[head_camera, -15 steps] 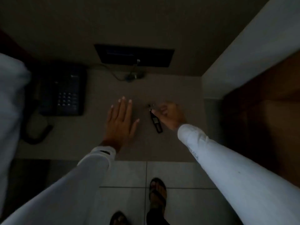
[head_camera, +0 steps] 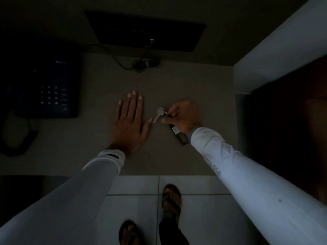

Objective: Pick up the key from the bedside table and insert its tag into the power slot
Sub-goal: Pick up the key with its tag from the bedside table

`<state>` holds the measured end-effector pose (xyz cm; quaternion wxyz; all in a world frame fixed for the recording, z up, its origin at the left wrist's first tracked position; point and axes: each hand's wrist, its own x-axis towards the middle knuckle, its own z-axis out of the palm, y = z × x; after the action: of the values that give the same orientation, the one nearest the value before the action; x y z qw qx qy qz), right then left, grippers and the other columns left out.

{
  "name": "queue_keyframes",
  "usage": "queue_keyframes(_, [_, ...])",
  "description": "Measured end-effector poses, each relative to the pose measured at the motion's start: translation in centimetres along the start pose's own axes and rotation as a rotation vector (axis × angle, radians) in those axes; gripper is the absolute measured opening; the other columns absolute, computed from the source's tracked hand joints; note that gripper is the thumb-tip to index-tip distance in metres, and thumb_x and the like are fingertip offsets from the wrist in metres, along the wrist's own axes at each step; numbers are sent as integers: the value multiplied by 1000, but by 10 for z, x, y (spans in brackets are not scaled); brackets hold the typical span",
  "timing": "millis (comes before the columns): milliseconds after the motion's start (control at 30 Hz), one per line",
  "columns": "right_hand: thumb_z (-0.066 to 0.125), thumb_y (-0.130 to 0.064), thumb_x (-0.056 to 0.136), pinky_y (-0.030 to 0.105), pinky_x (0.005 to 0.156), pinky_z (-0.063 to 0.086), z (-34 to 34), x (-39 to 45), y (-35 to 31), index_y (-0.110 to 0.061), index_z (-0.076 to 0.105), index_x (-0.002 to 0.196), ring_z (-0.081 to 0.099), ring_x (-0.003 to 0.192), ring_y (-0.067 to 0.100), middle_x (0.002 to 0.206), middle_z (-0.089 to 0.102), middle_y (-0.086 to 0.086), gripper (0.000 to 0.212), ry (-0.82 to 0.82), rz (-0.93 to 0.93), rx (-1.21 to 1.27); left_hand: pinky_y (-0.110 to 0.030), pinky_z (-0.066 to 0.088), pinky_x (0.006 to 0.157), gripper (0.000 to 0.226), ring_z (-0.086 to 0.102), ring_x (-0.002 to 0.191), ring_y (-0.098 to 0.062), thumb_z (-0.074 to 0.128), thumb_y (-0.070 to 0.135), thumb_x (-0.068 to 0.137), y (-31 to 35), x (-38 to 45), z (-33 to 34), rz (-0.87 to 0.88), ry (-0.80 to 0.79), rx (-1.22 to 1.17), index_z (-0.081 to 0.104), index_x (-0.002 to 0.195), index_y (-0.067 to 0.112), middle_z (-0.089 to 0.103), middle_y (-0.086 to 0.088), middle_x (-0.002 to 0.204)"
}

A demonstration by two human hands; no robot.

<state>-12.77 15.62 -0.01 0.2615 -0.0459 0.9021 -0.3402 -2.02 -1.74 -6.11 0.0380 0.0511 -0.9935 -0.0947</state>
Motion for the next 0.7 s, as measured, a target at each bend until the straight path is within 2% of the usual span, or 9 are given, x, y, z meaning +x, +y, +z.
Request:
queue_keyframes(133, [88,-9,69,28,69,55,-12,2,0,1,78,83,63,71,14,78,74,15,20,-112,-63,11,-57,21,132,76,20,162,-34,31,52,108,1,-1,-1,0,3,10,24,164,2,23,-23,173])
queue_keyframes(267, [84,2,71,17,61,49,-31,-3,3,4,77,84,65,70,14,82,76,22,15,-153,-52,34,-58,25,130,73,27,160,-36,34,49,108,1,-1,-9,17,8,13,31,162,0,29,-24,171])
queue_keyframes(400, [83,6,70,23,66,54,-60,-19,-8,6,77,84,69,71,19,85,78,24,16,-129,-49,37,-58,31,128,76,36,155,-40,29,51,105,3,-12,-46,15,-96,-1,38,158,-3,37,-26,167])
queue_keyframes(500, [88,4,66,17,62,56,-90,-36,-33,0,77,79,68,69,16,81,77,16,17,-80,-29,-12,-61,34,126,77,42,151,-45,26,49,103,4,-11,-98,-3,-126,-14,43,154,-6,42,-31,161])
queue_keyframes(600, [91,-5,64,30,74,59,-134,-64,-76,-9,77,73,72,77,22,77,76,8,17,5,-29,-62,-64,43,119,72,51,144,-47,32,45,104,9,4,-168,58,-46,25,50,149,-8,51,-33,154])
queue_keyframes(700, [94,-15,61,34,75,60,-190,-104,-130,-13,77,69,73,73,19,73,78,5,18,135,-79,-110,-61,45,119,69,51,145,-44,36,45,106,23,24,-259,121,59,37,50,151,-5,52,-30,155])
